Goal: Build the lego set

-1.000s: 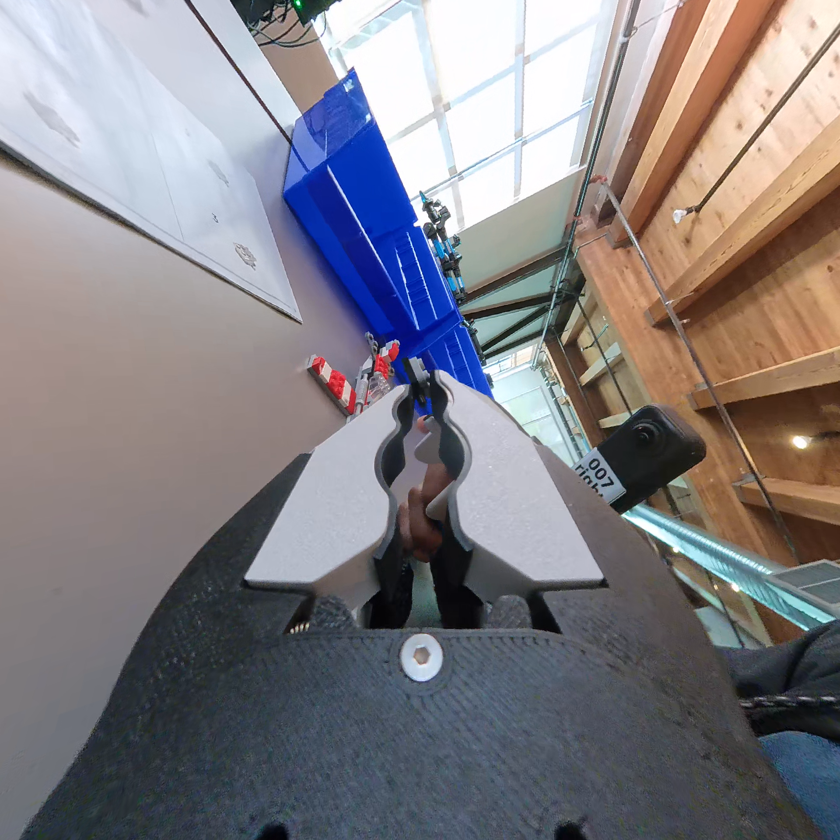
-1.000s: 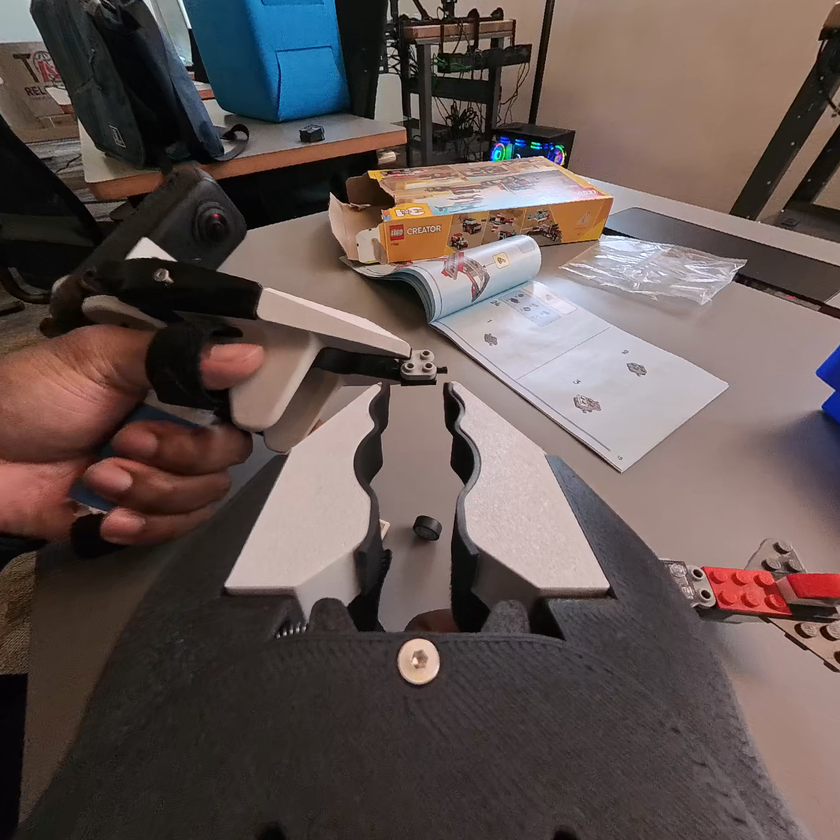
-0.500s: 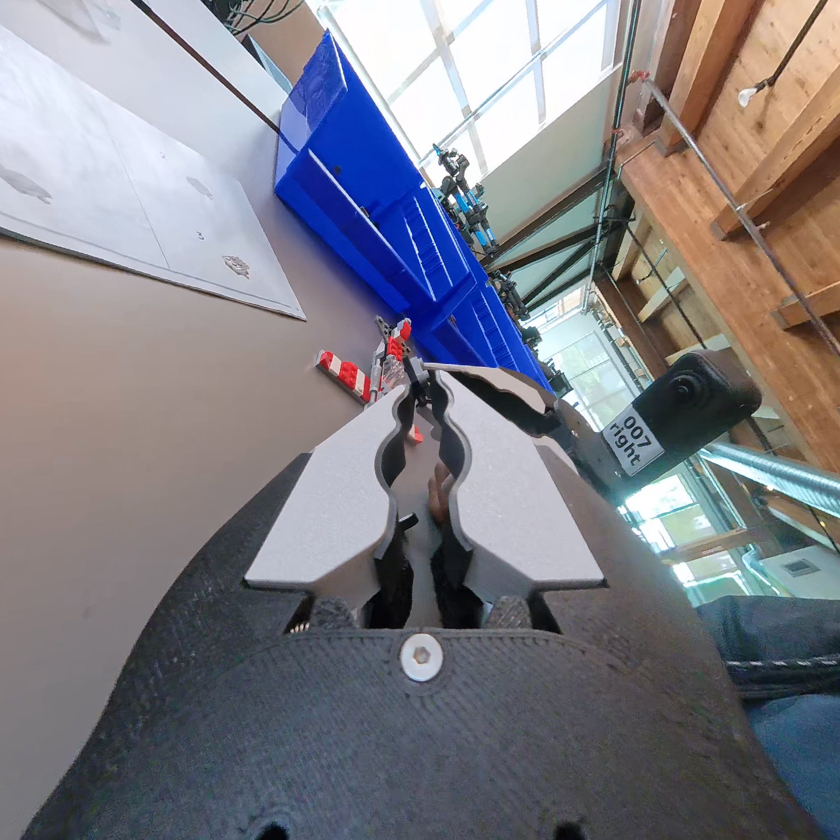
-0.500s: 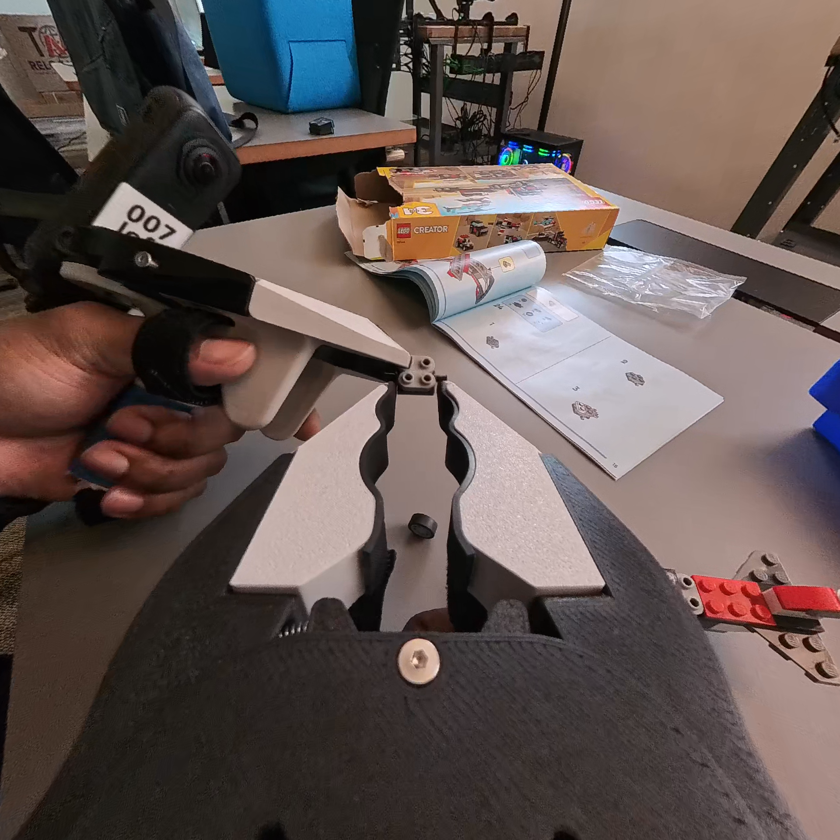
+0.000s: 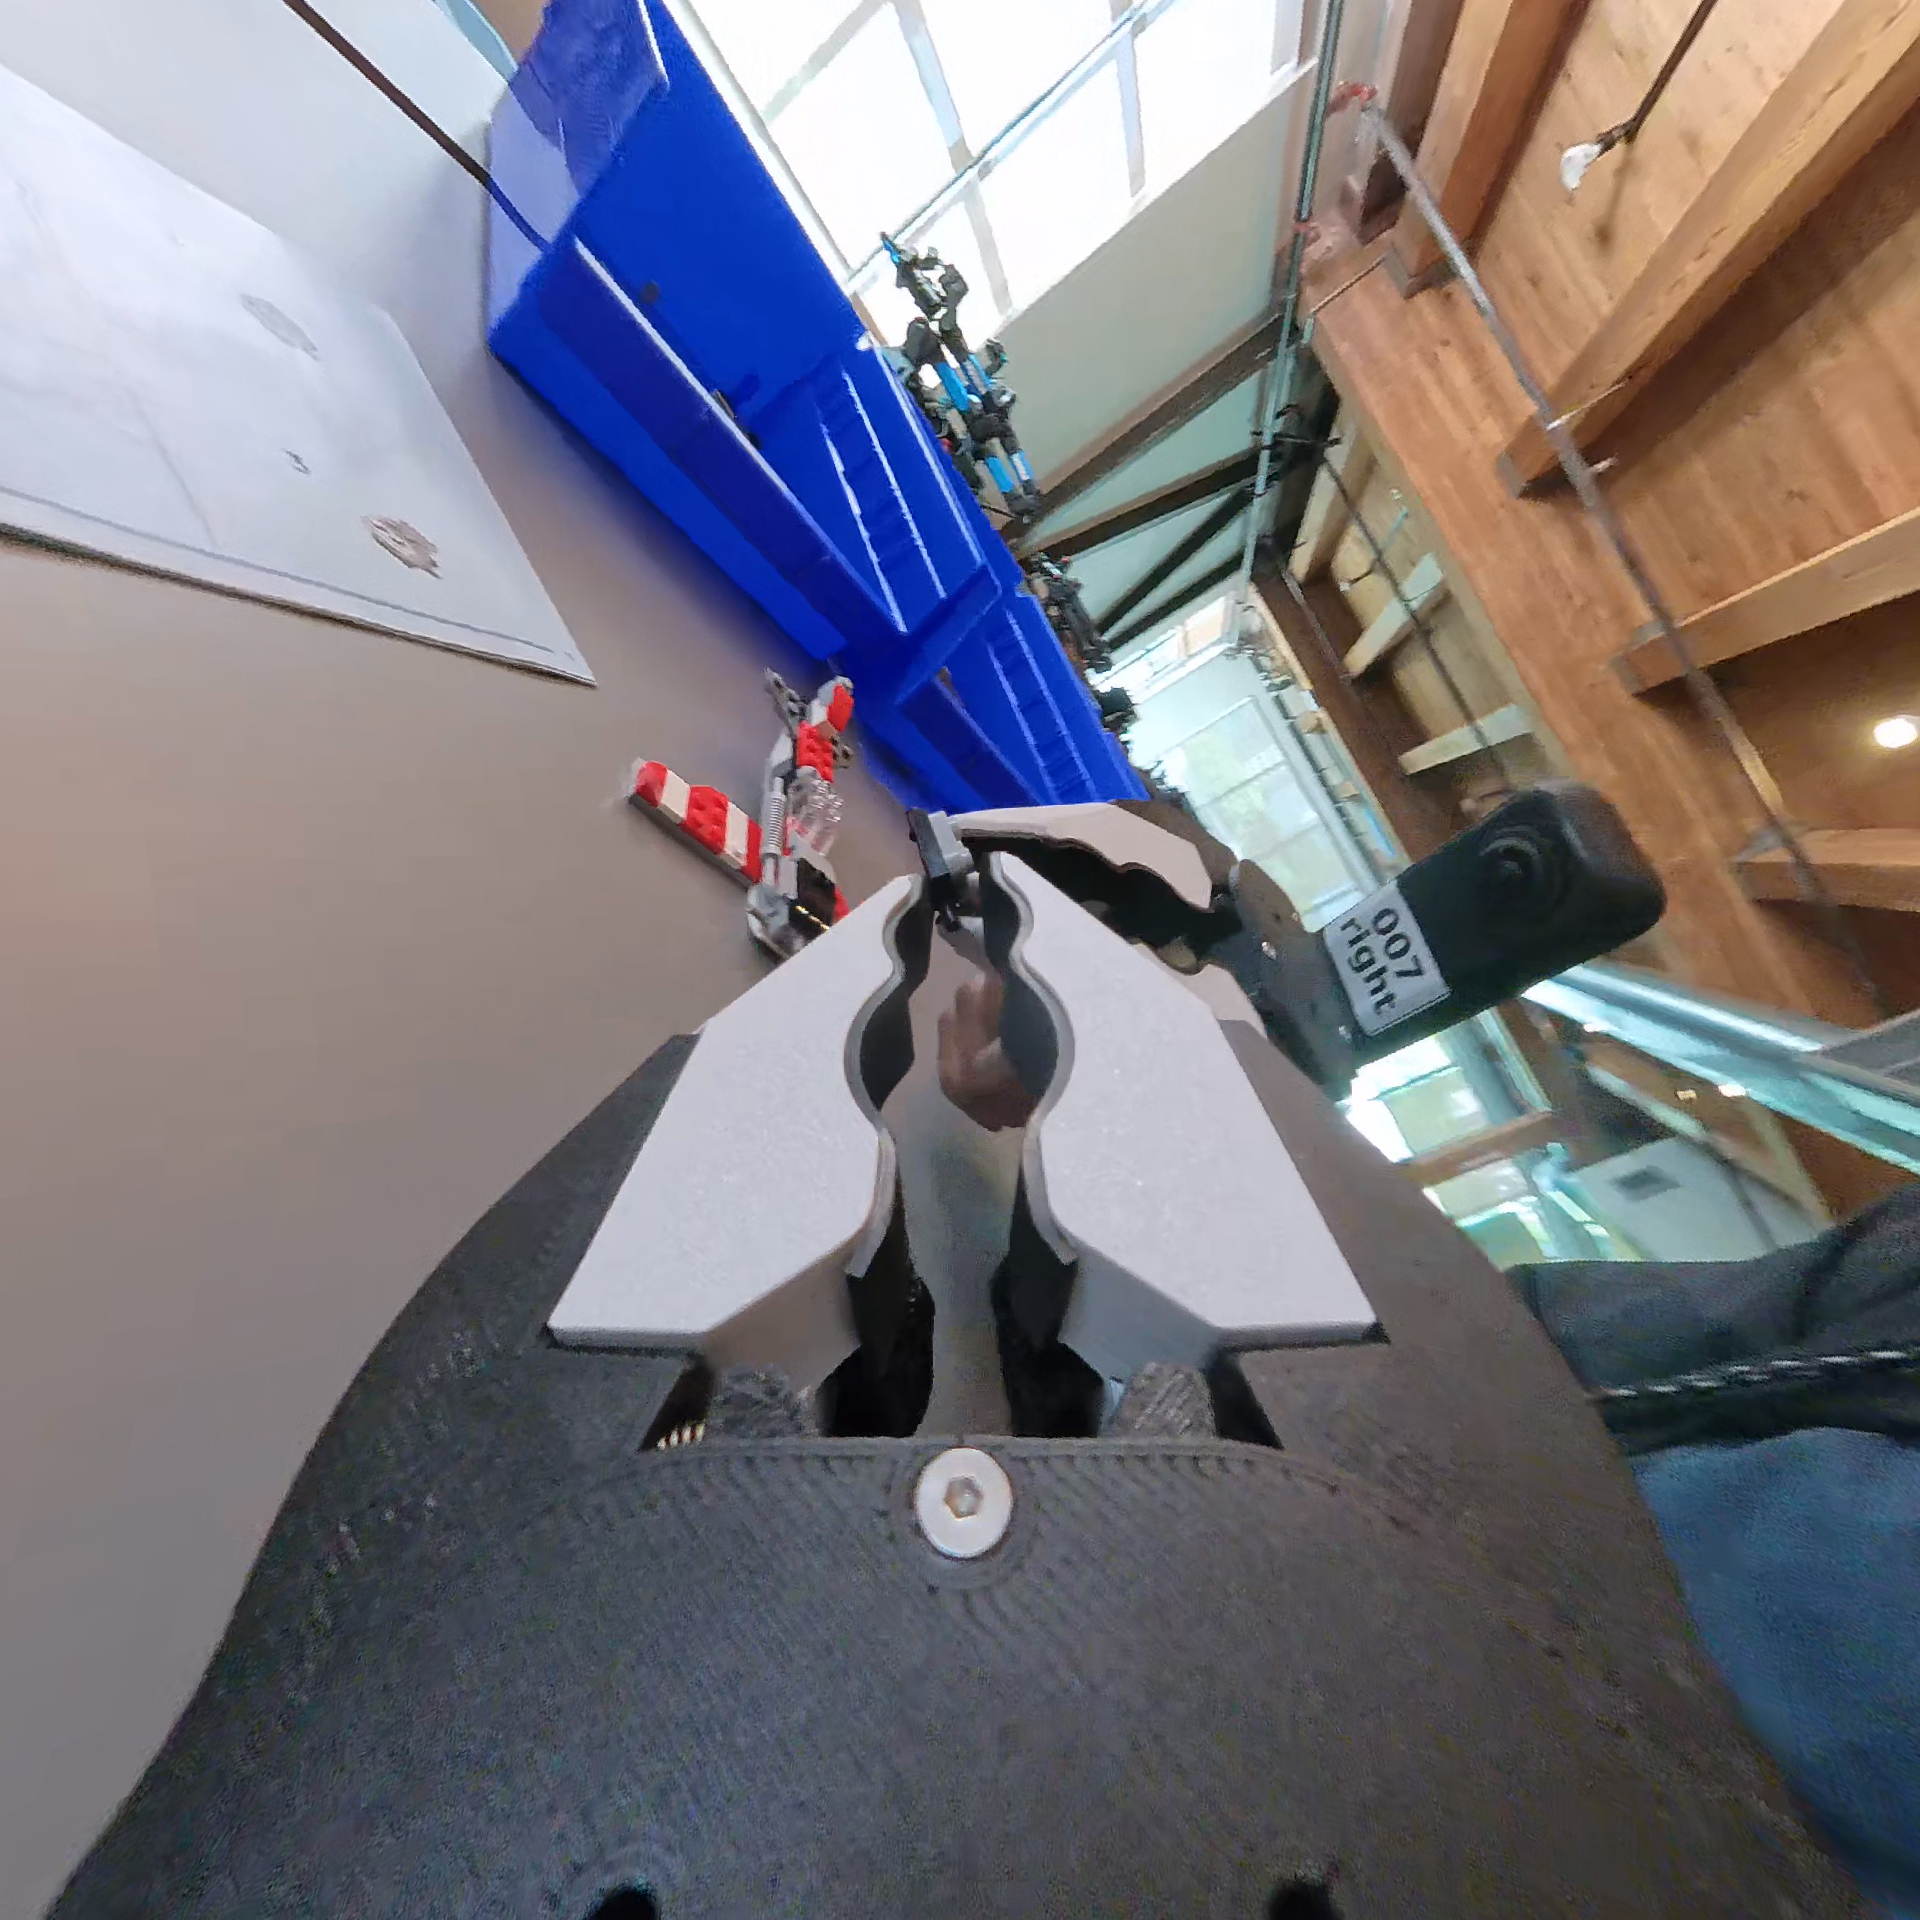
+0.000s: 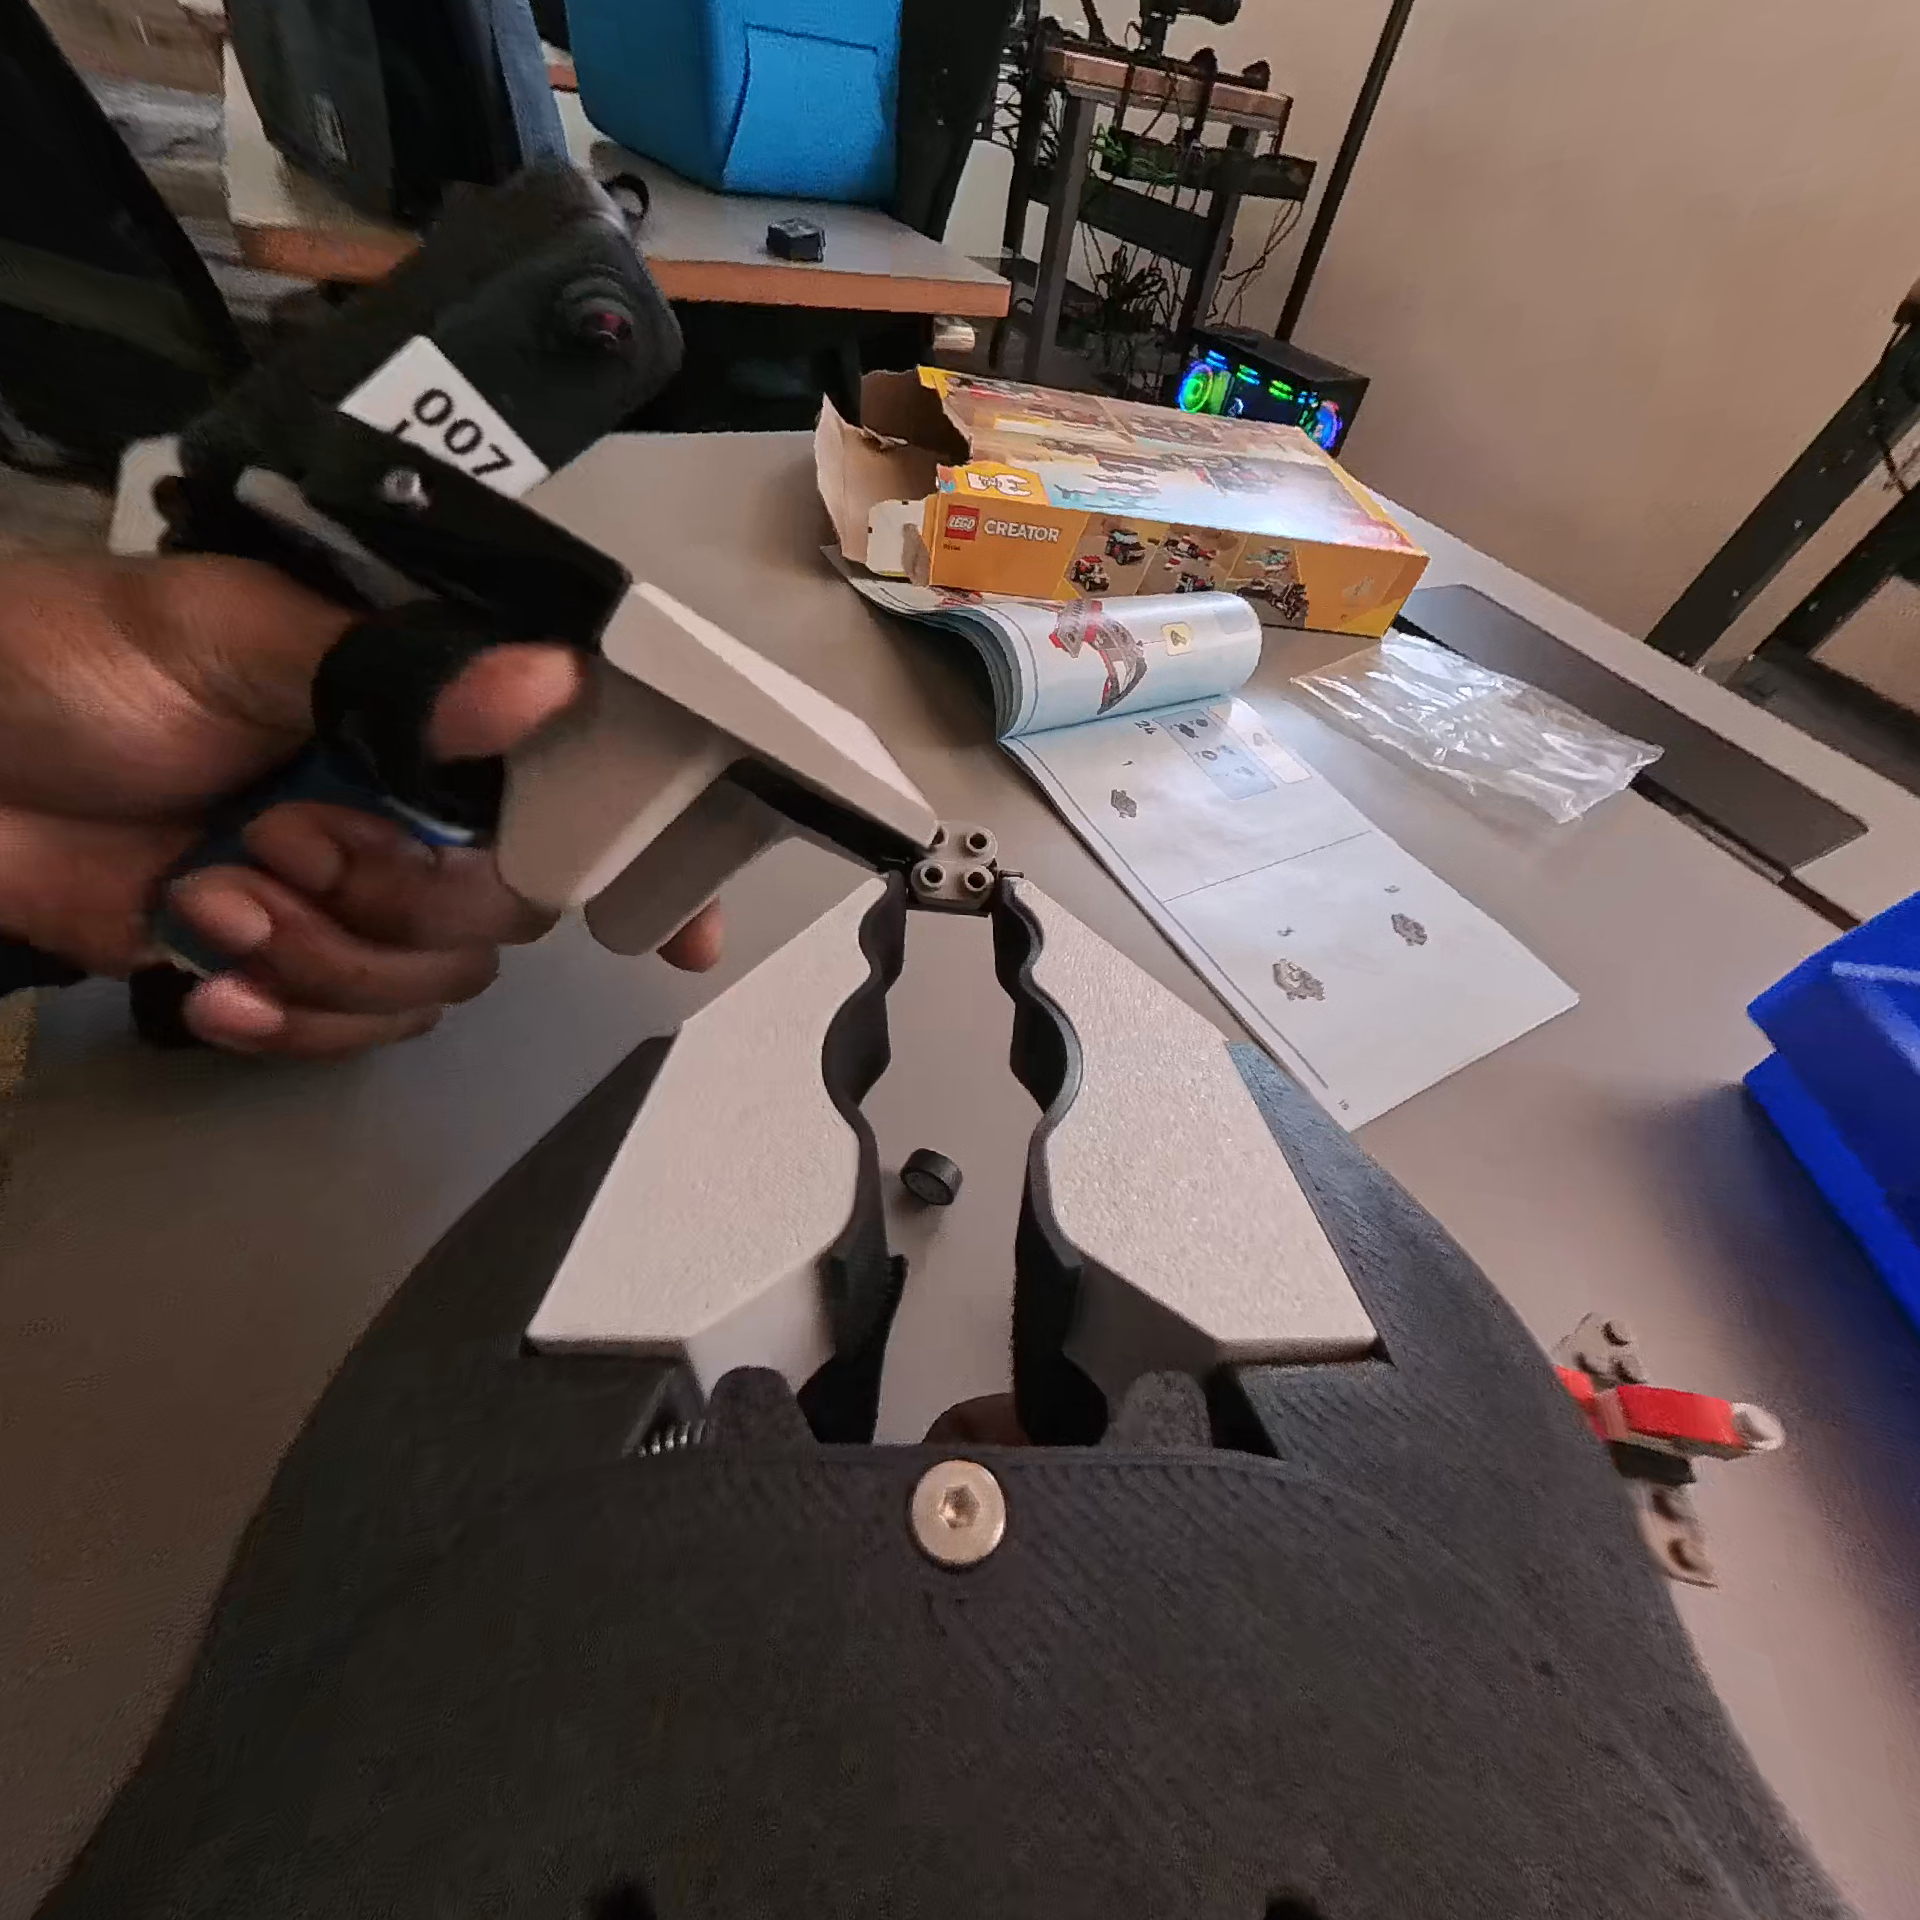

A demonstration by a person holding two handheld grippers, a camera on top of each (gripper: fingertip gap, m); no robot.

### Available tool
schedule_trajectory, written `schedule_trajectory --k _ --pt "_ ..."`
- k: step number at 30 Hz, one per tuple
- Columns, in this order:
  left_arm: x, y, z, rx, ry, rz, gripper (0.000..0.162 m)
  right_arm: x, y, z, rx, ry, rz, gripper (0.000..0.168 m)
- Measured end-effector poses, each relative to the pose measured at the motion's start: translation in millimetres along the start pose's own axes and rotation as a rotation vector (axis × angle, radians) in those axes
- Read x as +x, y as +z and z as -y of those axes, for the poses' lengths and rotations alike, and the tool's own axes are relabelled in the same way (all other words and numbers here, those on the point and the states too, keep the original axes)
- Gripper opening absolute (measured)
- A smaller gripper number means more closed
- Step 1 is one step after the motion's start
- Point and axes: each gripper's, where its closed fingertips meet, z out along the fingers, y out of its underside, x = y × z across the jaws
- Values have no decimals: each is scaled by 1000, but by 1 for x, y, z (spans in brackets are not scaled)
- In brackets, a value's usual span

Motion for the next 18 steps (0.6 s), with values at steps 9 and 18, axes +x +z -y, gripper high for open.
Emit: schedule_trajectory --k 9,18 --pt "2 2 0 20 -114 -48 10 -5 -3 1 -60 -199 -29 17" --pt "-2 4 2 27 33 39 9 -1 -2 -1 -97 -228 -69 18"
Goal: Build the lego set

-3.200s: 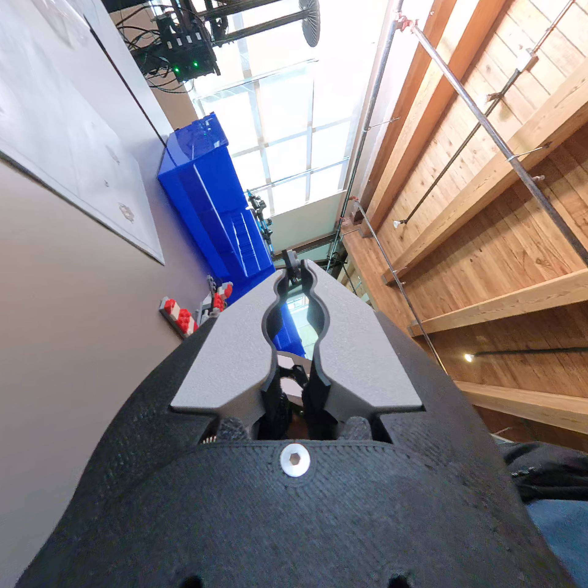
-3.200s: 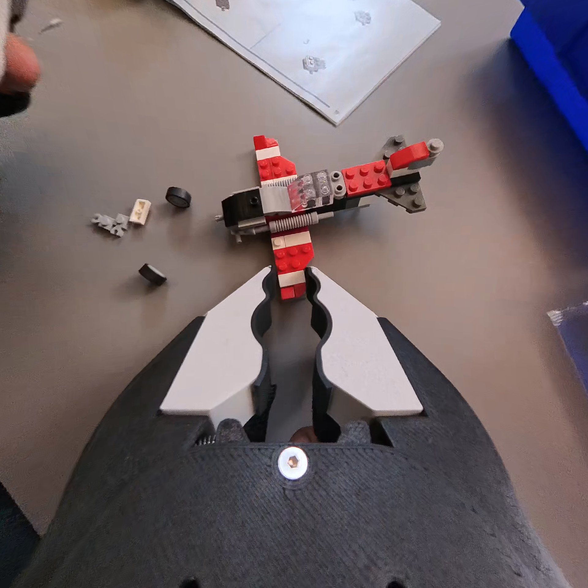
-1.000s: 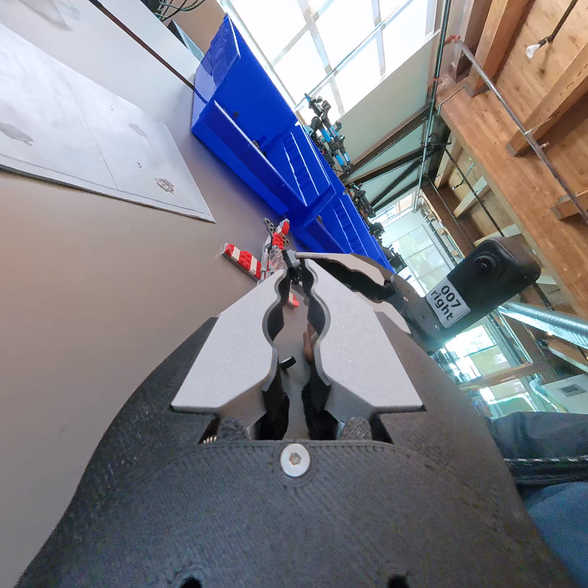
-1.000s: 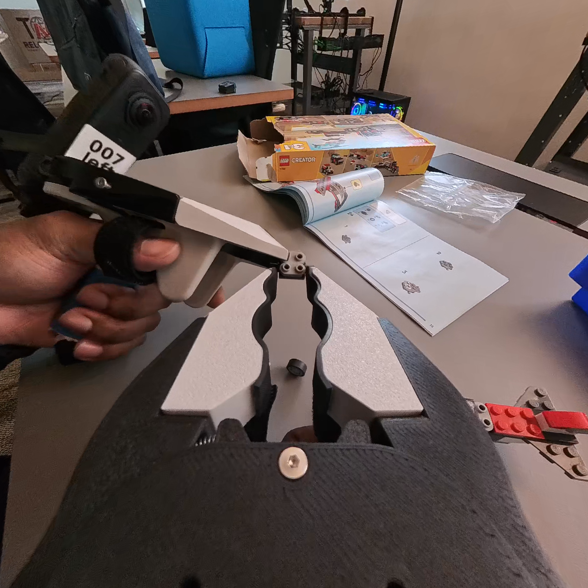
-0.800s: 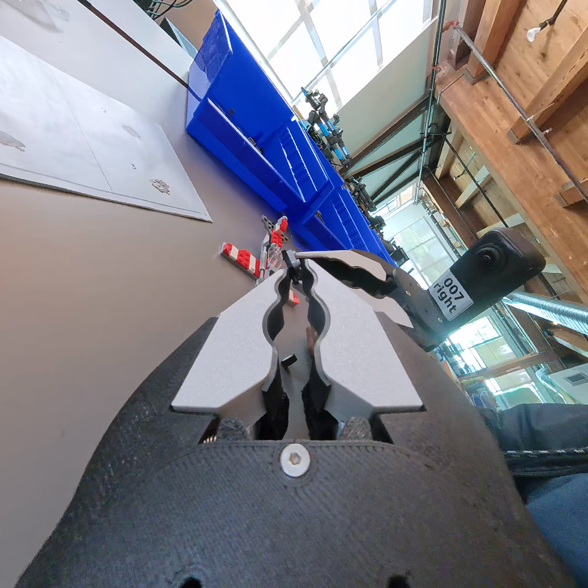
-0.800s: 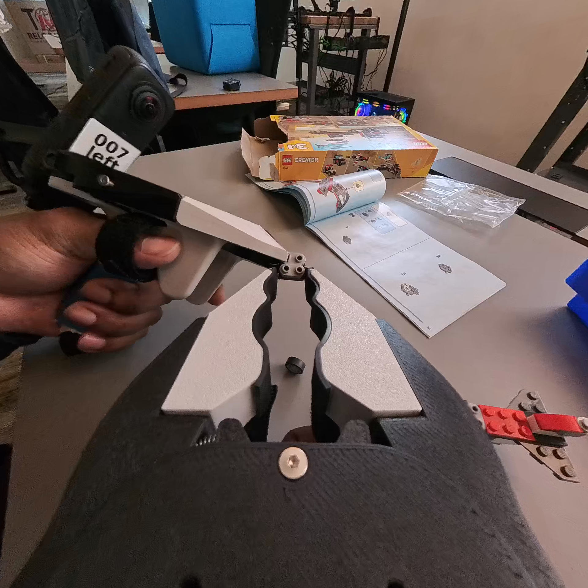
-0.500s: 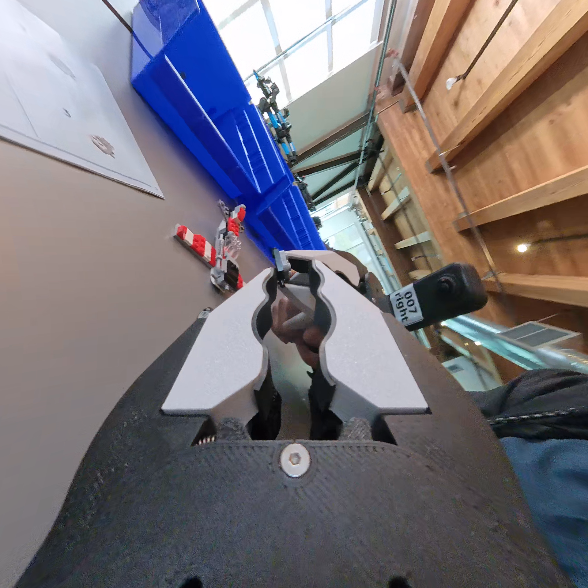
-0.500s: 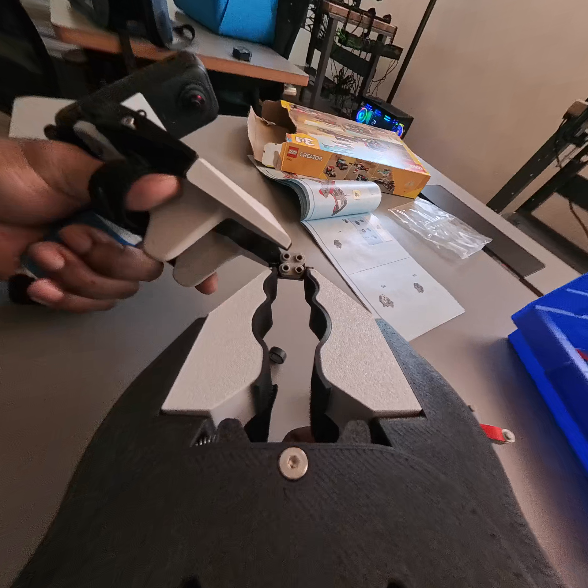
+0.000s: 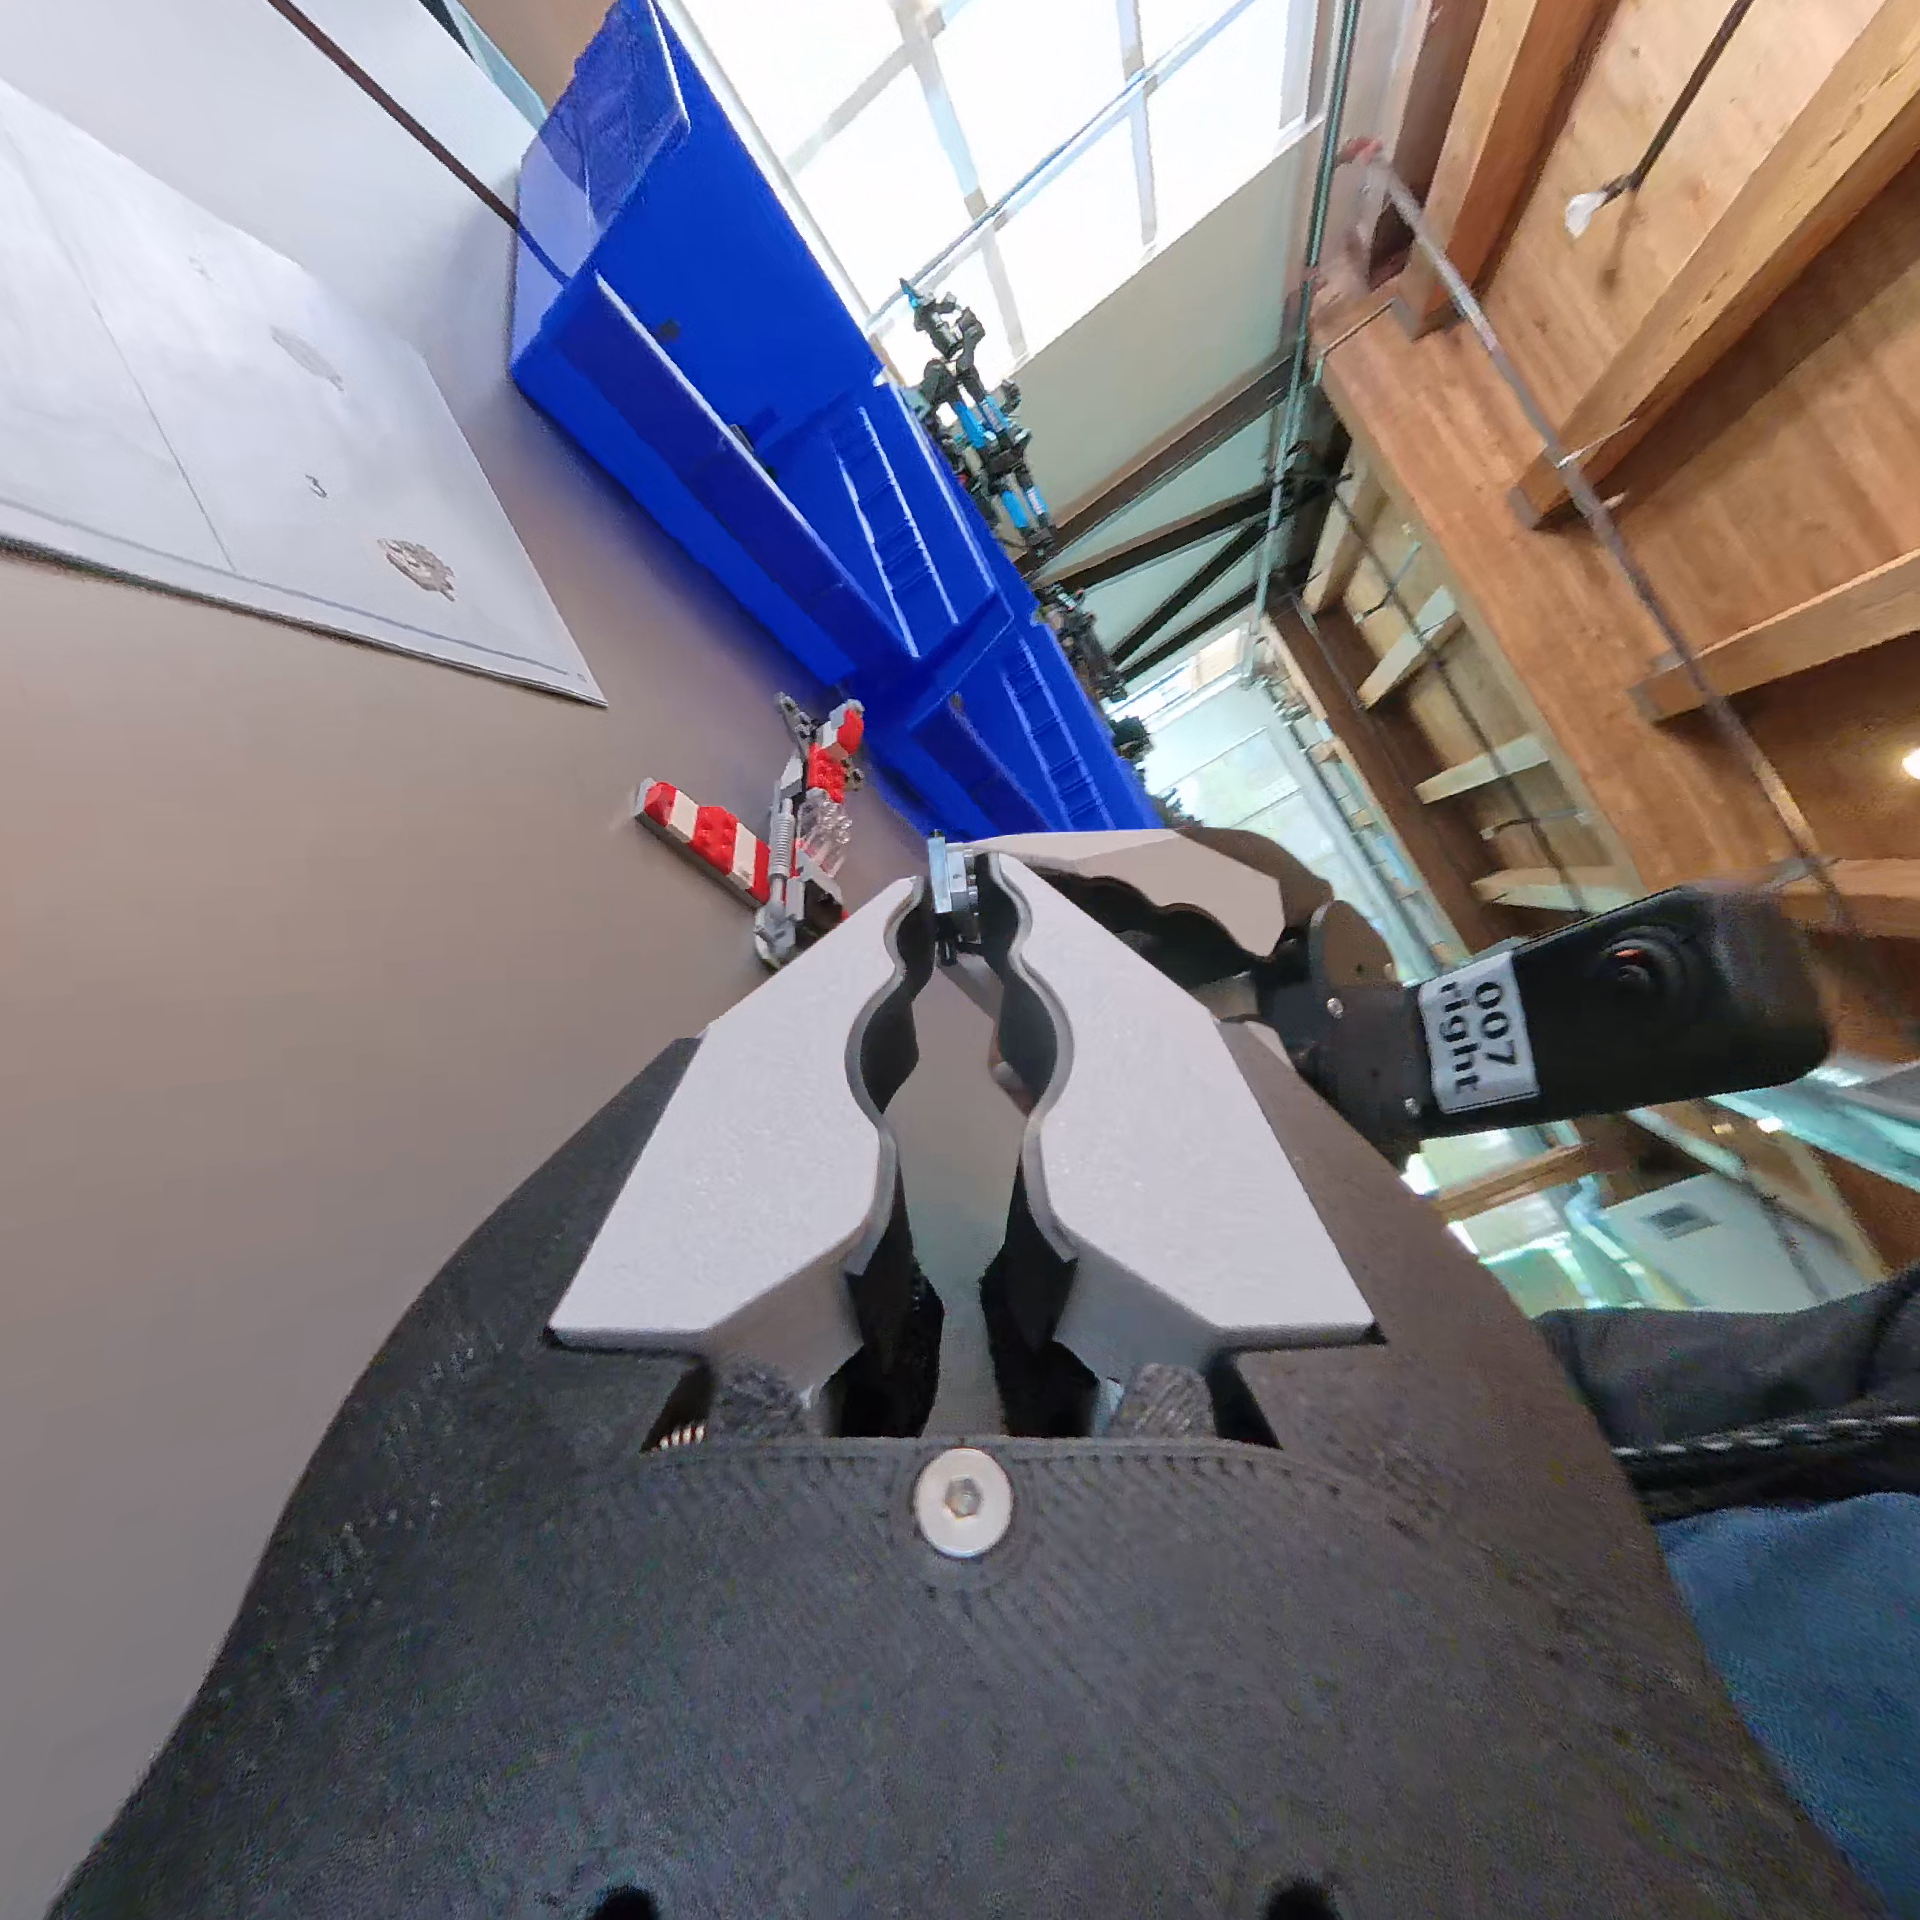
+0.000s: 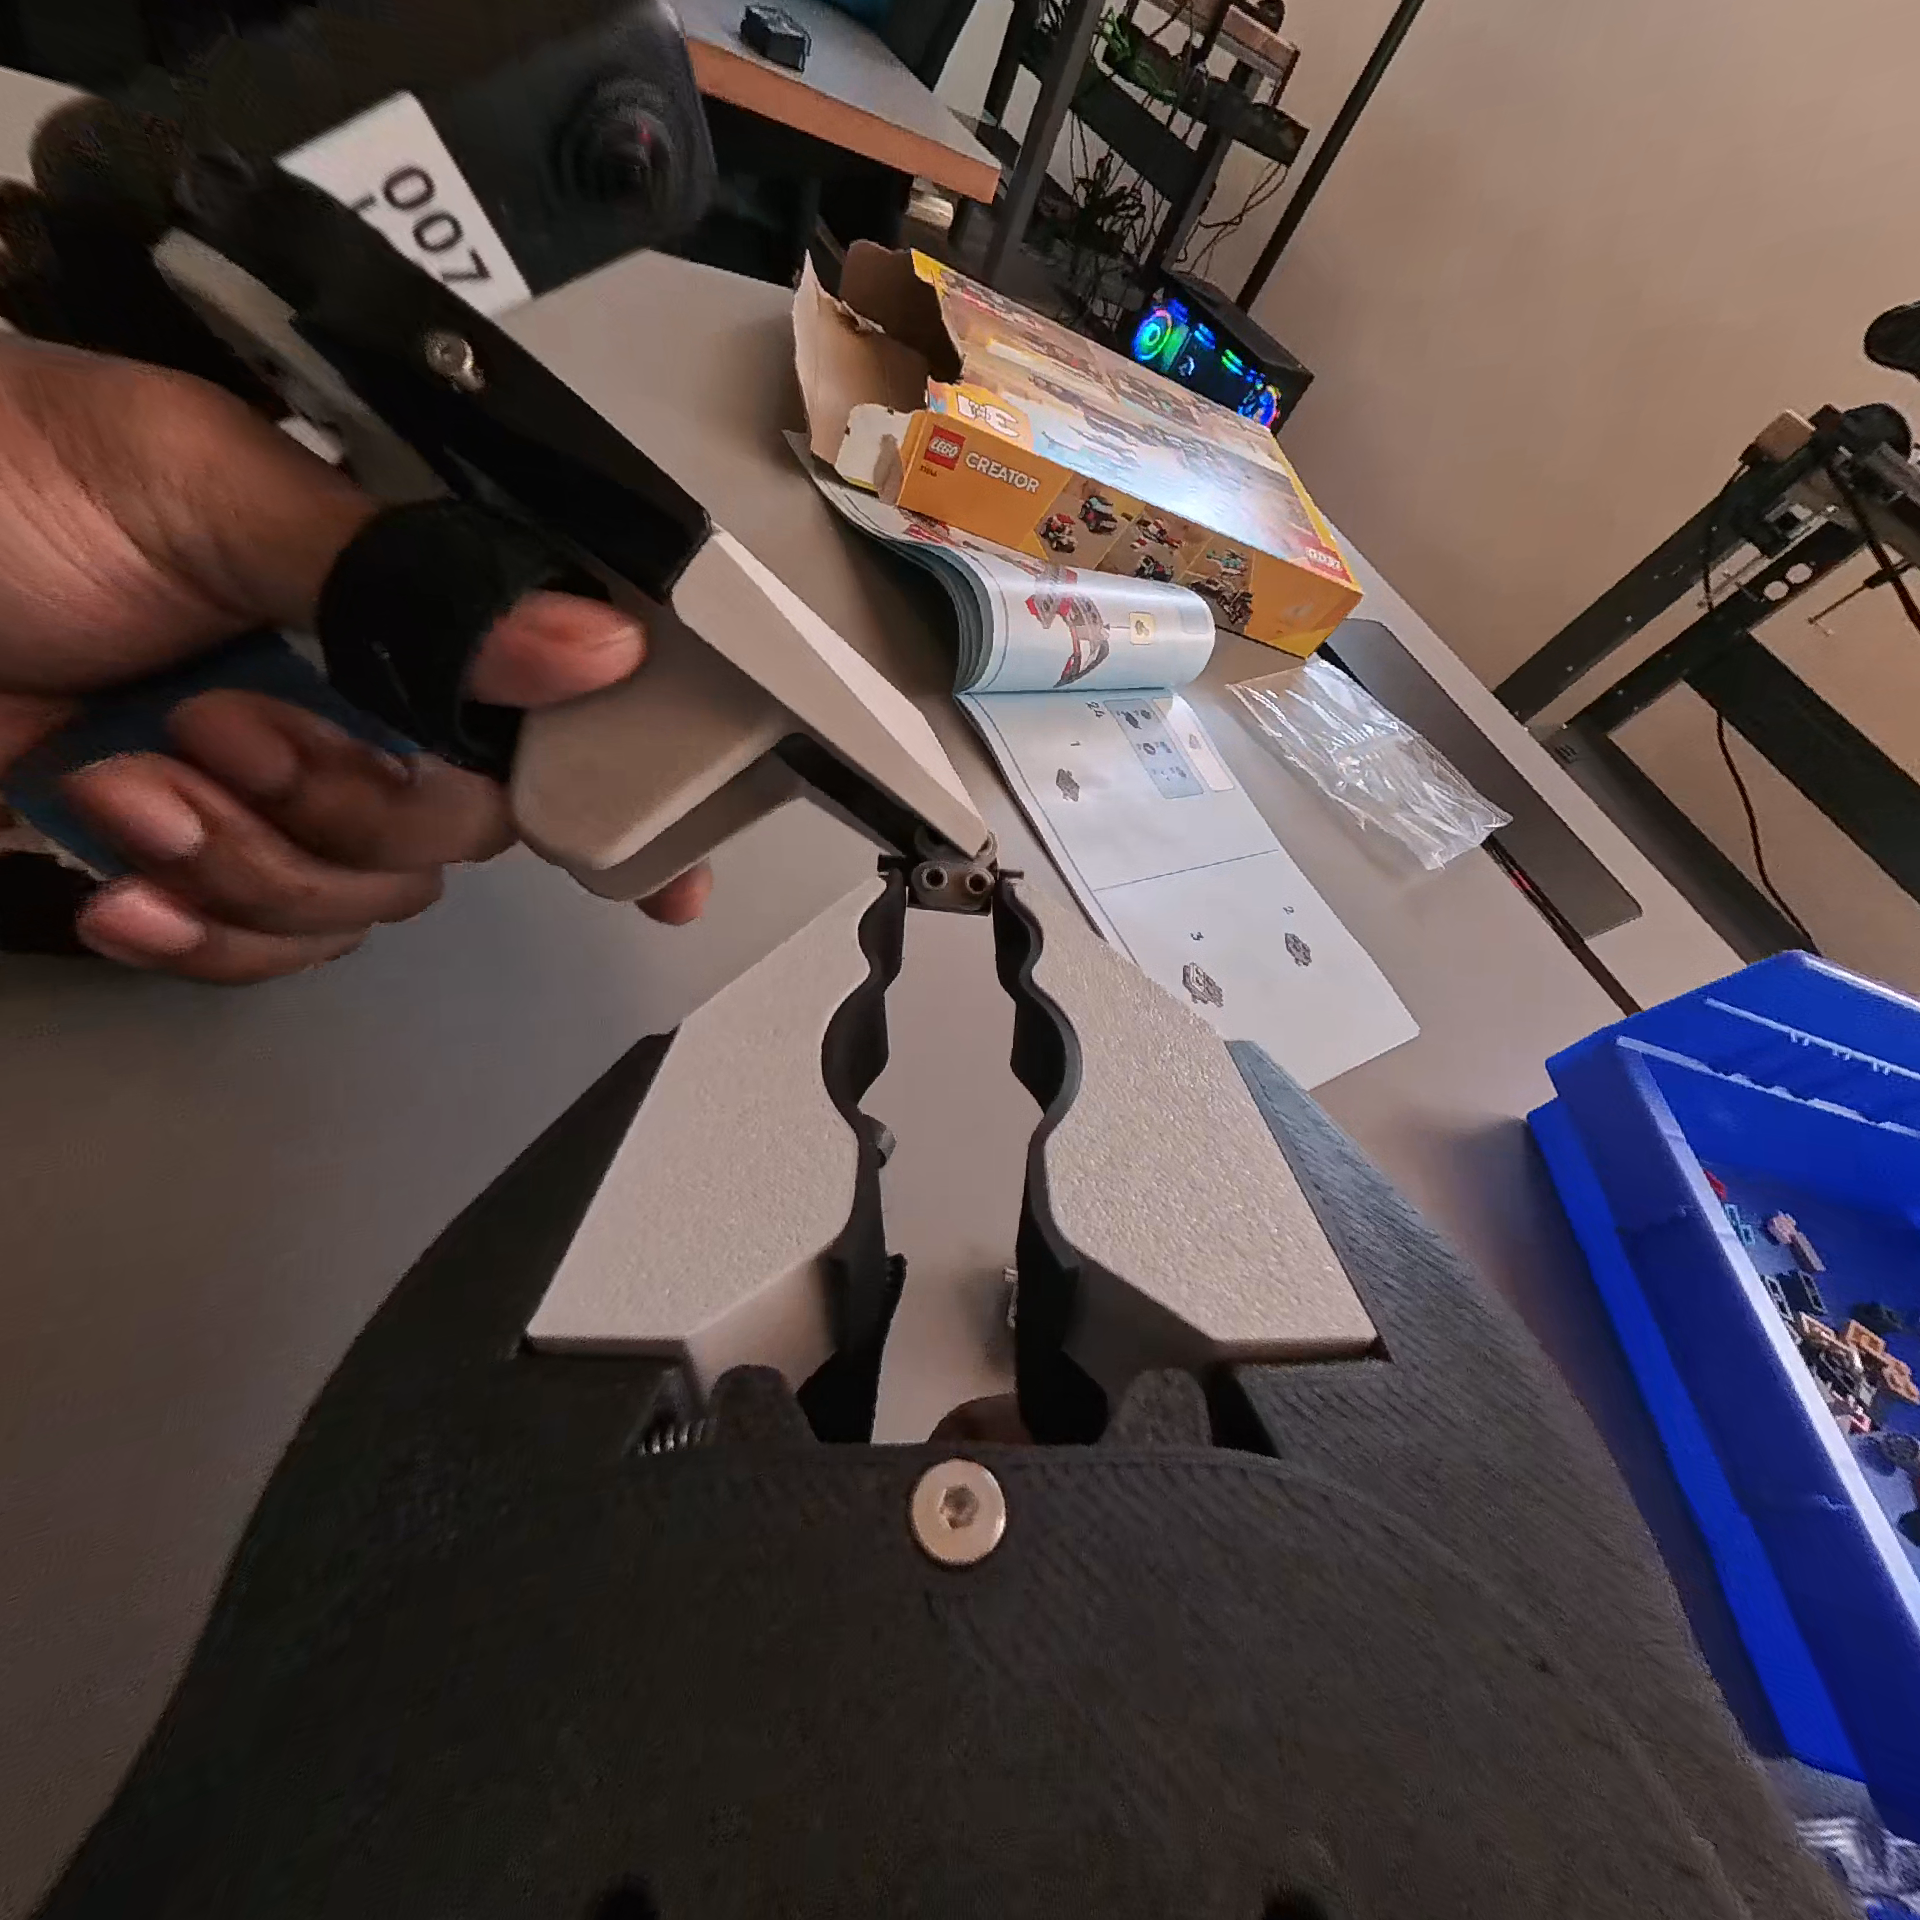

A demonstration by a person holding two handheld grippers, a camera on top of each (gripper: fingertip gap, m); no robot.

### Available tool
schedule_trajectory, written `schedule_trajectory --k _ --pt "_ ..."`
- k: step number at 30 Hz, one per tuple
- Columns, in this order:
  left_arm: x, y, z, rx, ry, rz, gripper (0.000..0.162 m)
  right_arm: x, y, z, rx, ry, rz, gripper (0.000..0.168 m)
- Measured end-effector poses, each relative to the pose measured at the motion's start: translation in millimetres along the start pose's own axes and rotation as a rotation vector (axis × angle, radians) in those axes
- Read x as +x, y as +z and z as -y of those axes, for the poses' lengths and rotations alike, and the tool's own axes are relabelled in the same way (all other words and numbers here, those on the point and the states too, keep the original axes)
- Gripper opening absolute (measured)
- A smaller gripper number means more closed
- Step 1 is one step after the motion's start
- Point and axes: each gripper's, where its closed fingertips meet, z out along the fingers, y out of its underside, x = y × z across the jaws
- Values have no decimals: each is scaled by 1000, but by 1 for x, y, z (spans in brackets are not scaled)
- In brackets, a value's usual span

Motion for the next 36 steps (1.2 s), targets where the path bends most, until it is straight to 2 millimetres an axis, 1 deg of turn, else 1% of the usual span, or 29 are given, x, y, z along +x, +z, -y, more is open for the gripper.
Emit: schedule_trajectory --k 5,9,12,17,21,25,31,36 --pt "-3 -1 -4 -49 155 80 10 -2 1 -3 -35 -20 13 17" --pt "1 -2 -3 -56 230 67 10 -2 -3 2 -11 43 67 16" --pt "5 -2 -2 -58 281 44 10 -2 -7 7 11 123 128 15" --pt "11 -2 -2 -50 276 1 9 0 -14 13 68 280 225 15" --pt "12 0 -1 -33 199 -34 9 2 -15 13 100 364 252 16" --pt "13 1 1 -5 130 -52 10 3 -15 13 94 317 204 17" --pt "8 -2 6 14 129 -22 10 5 -15 14 67 215 135 20" --pt "8 -1 5 3 147 -3 10 4 -10 13 14 130 81 19"
